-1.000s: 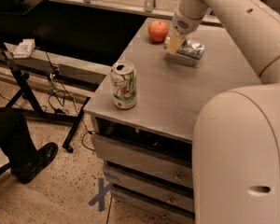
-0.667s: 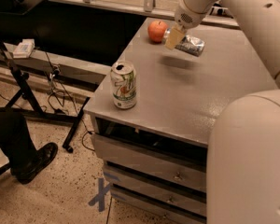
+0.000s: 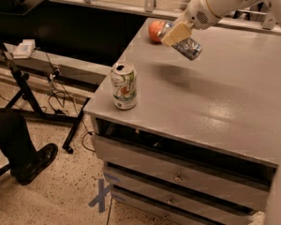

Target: Place redbull can upright

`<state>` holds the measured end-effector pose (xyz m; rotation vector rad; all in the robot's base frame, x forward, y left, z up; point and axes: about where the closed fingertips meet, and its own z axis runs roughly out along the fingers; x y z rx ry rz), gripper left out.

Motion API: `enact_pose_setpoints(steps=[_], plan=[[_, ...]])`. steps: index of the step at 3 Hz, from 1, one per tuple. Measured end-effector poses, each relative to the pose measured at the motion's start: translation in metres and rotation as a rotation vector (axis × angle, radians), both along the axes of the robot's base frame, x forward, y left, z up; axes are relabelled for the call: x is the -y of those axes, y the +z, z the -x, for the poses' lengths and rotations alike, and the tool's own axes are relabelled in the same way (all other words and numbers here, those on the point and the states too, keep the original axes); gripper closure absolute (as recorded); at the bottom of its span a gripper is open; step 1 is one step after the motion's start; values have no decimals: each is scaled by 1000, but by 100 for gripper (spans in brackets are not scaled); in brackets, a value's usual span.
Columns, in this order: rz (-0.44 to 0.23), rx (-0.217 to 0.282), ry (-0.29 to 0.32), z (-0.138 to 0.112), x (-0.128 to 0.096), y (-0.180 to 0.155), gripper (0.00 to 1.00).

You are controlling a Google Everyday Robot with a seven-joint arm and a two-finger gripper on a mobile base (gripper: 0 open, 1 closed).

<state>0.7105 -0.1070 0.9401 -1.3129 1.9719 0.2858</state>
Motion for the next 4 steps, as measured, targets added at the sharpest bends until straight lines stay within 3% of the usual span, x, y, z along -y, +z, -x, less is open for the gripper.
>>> enact_pose_setpoints(steps=[2, 3, 4], plan=[[-394, 91, 118, 35, -15, 21, 100], [-537, 104, 148, 42, -23, 22, 100], [-621, 112, 158, 51, -24, 18, 100]])
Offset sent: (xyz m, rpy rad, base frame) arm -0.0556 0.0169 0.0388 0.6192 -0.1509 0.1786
